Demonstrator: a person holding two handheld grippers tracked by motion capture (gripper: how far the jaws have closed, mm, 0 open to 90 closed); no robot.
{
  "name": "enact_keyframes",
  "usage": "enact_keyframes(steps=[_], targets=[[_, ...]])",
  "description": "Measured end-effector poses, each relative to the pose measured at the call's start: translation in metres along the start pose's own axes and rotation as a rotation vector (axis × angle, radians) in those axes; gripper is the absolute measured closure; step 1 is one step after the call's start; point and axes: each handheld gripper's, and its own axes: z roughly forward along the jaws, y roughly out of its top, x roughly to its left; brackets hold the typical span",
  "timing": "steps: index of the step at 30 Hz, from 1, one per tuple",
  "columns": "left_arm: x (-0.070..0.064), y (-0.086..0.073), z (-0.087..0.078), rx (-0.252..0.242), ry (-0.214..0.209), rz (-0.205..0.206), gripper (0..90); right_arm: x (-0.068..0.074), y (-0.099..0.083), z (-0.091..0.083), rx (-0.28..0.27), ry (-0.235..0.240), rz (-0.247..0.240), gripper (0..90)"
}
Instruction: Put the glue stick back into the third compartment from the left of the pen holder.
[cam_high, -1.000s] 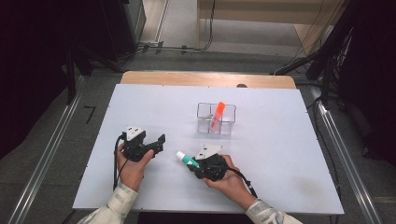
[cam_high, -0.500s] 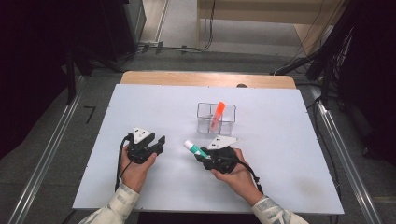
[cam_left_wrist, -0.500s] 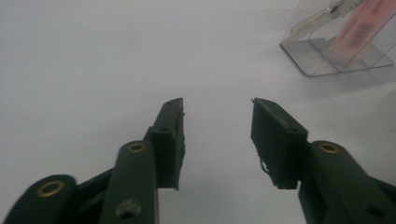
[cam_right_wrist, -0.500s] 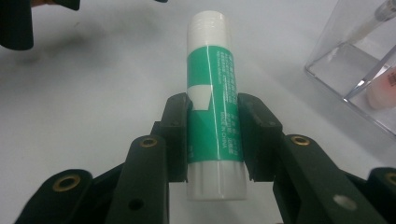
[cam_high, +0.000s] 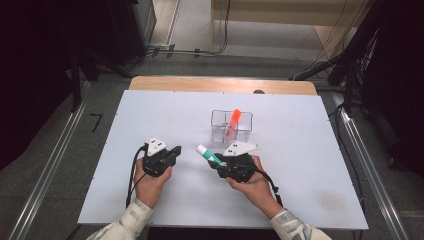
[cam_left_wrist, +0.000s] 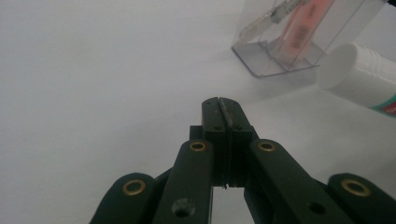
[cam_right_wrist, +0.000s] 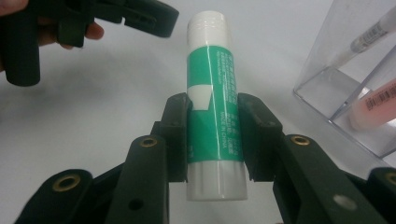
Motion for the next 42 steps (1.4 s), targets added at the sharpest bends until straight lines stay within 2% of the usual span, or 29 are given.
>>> enact_keyframes(steps=[4, 12, 24, 29, 33, 37, 39, 42], targets=[[-0.008, -0.001, 0.004, 0.018, -0.046, 0.004, 90.0, 0.002, 0.004, -0.001, -0.016, 0.001, 0.001, 64.0], [-0.017, -0.001, 0.010, 0.022, -0.096, 0.000, 90.0, 0.005, 0.009, -0.002, -0.034, 0.019, -0.007, 63.9], [-0.027, 0.005, 0.013, -0.009, -0.131, -0.006, 90.0, 0.008, 0.009, 0.001, -0.024, 0.028, -0.011, 64.0], [-0.030, 0.008, 0.011, -0.019, -0.132, -0.002, 90.0, 0.007, 0.008, 0.003, -0.016, 0.029, -0.015, 64.0], [-0.036, 0.012, 0.007, -0.051, -0.106, 0.045, 90.0, 0.007, 0.006, 0.007, -0.001, 0.031, -0.020, 64.1], [-0.046, 0.016, 0.002, -0.078, -0.089, 0.111, 90.0, 0.009, 0.004, 0.010, 0.013, 0.032, -0.018, 64.1], [-0.048, 0.016, 0.002, -0.083, -0.089, 0.126, 90.0, 0.008, 0.003, 0.011, 0.018, 0.032, -0.018, 64.1], [-0.045, 0.016, 0.003, -0.086, -0.070, 0.118, 90.0, 0.008, 0.002, 0.010, 0.012, 0.025, -0.018, 64.1]])
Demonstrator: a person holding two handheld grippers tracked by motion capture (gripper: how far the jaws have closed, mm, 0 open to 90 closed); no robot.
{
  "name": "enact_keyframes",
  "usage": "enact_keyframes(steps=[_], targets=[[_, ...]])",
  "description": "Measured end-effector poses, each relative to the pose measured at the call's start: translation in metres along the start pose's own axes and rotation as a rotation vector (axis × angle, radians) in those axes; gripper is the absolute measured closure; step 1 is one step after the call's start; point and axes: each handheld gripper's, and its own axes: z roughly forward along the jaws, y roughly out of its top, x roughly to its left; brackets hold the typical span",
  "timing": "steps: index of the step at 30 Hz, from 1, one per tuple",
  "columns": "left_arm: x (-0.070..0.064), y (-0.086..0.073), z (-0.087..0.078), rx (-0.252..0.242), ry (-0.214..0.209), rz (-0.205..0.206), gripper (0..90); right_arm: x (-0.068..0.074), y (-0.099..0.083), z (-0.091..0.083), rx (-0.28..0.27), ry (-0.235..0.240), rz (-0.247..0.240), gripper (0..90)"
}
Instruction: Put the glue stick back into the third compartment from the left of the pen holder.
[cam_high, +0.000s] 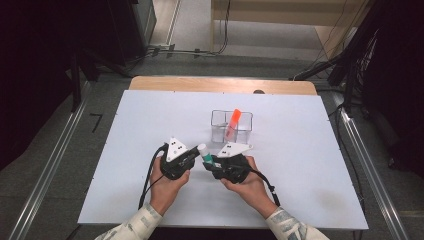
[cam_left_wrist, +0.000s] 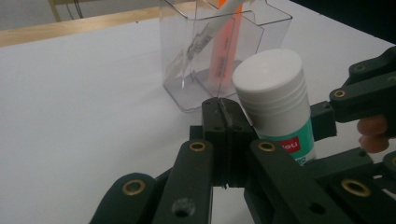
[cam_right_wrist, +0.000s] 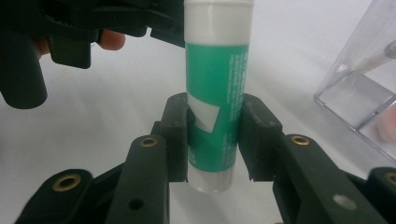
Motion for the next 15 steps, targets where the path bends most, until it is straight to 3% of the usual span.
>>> enact_keyframes(steps=[6, 11, 15], targets=[[0.022, -0.007, -0.002, 0.015, 0.057, -0.110, 81.7, -0.009, -0.001, -0.007, -0.025, -0.018, 0.033, 64.1], [0.037, -0.010, -0.005, 0.019, 0.108, -0.196, 55.2, -0.023, -0.001, -0.017, -0.052, -0.040, 0.082, 64.1], [0.044, -0.013, -0.005, 0.033, 0.140, -0.217, 39.7, -0.033, -0.002, -0.023, -0.072, -0.062, 0.109, 64.1]])
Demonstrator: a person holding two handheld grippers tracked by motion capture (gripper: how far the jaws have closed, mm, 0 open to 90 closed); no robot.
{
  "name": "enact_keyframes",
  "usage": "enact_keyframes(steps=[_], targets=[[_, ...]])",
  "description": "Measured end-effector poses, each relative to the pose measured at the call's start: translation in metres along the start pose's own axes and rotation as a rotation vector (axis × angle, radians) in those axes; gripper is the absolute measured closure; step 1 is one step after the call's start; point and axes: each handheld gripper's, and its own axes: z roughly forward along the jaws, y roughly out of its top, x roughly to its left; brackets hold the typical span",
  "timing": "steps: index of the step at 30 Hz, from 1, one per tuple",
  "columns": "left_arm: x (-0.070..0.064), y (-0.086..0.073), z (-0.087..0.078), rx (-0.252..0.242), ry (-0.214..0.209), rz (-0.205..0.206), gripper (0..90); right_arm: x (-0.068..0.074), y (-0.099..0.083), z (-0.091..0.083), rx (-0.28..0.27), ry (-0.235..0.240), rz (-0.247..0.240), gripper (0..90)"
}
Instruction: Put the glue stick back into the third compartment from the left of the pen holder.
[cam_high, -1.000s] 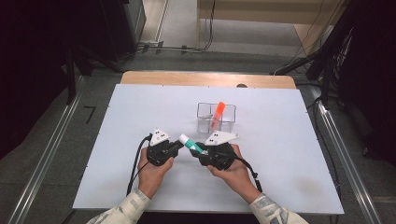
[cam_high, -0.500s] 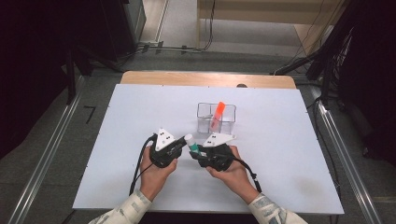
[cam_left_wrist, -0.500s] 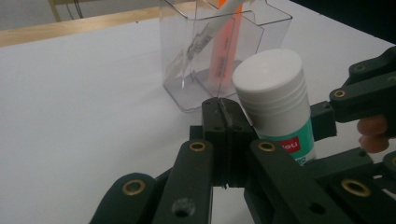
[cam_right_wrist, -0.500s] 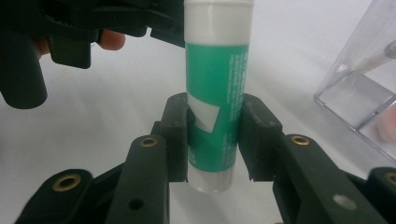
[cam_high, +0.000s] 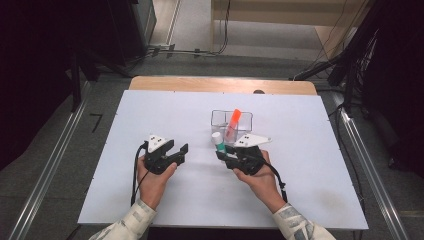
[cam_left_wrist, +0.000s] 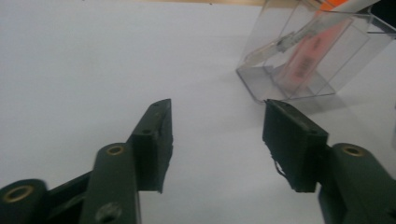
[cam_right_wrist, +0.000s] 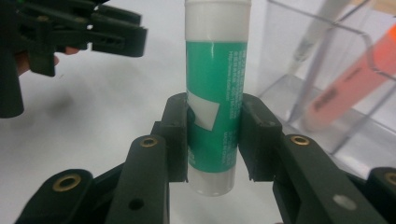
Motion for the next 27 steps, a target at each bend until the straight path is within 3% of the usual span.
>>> enact_keyframes(steps=[6, 17, 27], targets=[[0.003, -0.001, -0.001, -0.004, 0.028, 0.004, 32.4, -0.015, 0.003, -0.009, -0.042, -0.032, 0.036, 64.0], [0.003, -0.002, -0.001, -0.005, 0.024, 0.005, 32.0, -0.049, 0.012, -0.027, -0.134, -0.108, 0.133, 64.1], [0.006, -0.003, -0.002, -0.009, 0.027, -0.002, 30.4, -0.066, 0.013, -0.017, -0.156, -0.135, 0.195, 64.0]])
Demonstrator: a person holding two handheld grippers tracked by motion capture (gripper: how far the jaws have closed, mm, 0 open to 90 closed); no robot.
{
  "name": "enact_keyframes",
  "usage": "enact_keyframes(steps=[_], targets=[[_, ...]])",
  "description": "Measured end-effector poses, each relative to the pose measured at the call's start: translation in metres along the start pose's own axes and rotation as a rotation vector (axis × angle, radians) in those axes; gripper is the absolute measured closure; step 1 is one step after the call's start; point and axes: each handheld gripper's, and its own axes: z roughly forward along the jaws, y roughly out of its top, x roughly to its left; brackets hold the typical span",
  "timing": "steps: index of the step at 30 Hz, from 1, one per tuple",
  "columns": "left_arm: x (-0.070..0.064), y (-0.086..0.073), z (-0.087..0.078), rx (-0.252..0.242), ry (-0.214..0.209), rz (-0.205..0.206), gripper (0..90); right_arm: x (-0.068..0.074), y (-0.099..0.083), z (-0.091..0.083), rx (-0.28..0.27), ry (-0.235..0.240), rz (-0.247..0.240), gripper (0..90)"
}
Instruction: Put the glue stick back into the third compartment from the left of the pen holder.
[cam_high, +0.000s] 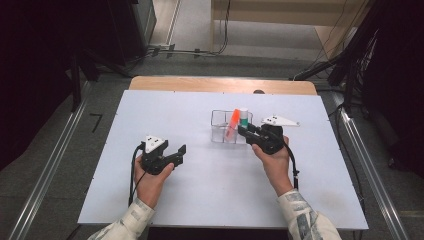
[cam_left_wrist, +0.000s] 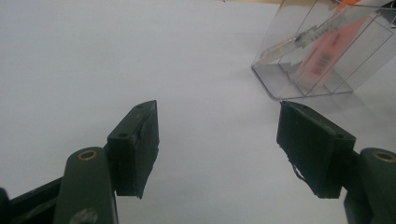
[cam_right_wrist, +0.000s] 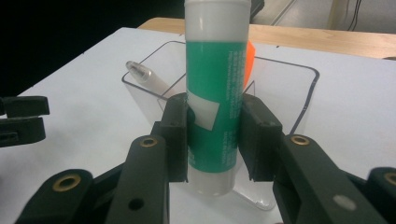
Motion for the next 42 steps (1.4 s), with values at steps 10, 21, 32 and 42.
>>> enact_keyframes(steps=[10, 21, 32, 42], targets=[[-0.001, 0.000, 0.000, -0.003, -0.005, 0.002, 30.4, -0.004, 0.013, -0.001, -0.039, -0.017, 0.008, 64.0], [0.000, 0.000, 0.000, 0.001, -0.009, 0.000, 30.4, -0.014, 0.019, 0.012, -0.049, -0.044, 0.035, 64.0], [0.000, -0.001, 0.000, 0.001, -0.013, -0.003, 30.4, -0.018, 0.015, 0.023, -0.047, -0.057, 0.037, 63.9], [0.001, -0.001, -0.001, 0.000, -0.015, -0.005, 30.4, -0.020, 0.010, 0.028, -0.033, -0.071, 0.027, 63.5]])
